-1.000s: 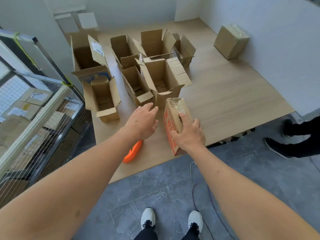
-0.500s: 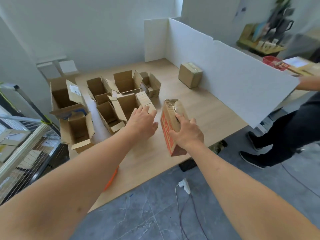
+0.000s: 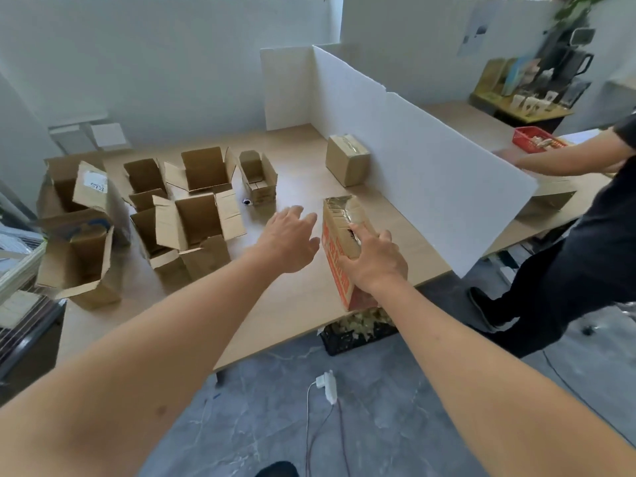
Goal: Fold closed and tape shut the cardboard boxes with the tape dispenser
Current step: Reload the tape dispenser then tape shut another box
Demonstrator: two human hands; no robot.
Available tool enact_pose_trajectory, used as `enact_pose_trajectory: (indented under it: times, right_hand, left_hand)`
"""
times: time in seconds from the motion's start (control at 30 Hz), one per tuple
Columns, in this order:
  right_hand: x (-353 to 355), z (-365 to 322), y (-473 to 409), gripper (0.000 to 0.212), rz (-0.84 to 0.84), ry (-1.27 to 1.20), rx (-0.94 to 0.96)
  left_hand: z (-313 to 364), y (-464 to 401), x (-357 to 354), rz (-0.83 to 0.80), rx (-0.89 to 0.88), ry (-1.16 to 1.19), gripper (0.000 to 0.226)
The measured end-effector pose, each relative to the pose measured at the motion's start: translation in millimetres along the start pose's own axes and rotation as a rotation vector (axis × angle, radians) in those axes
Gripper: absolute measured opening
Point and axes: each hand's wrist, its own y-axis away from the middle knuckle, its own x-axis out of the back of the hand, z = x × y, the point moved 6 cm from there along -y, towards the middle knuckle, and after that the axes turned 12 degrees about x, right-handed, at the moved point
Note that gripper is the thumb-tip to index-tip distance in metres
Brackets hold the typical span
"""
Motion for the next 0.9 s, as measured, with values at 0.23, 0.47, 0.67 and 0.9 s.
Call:
enact_pose_trajectory:
  times: [0.23, 0.47, 0.67, 0.9]
  right_hand:
    - [10.4, 64.6, -44.5, 0.072, -0.018, -0.01, 0.013]
    - [12.8, 123.4, -122.5, 0.072, -0.028, 0.004, -0.004]
    - [10.3, 159.5, -183.6, 0.071, -0.081, -0.028, 0.003]
    - [-3.0, 198.7, -265.4, 0.067, -0.179, -0.042, 0.09]
  left_hand:
    - [51.6, -58.6, -18.7, -0.028, 0.033, -0.009, 0.051]
    - [95.4, -148.2, -47.1, -0.058, 0.019, 0.001, 0.052]
    - [117.4, -210.0, -59.1, -0.101, 0.061, 0.013, 0.049]
    - [134.4, -278.8, -76.0, -0.109, 0.184, 0.027, 0.05]
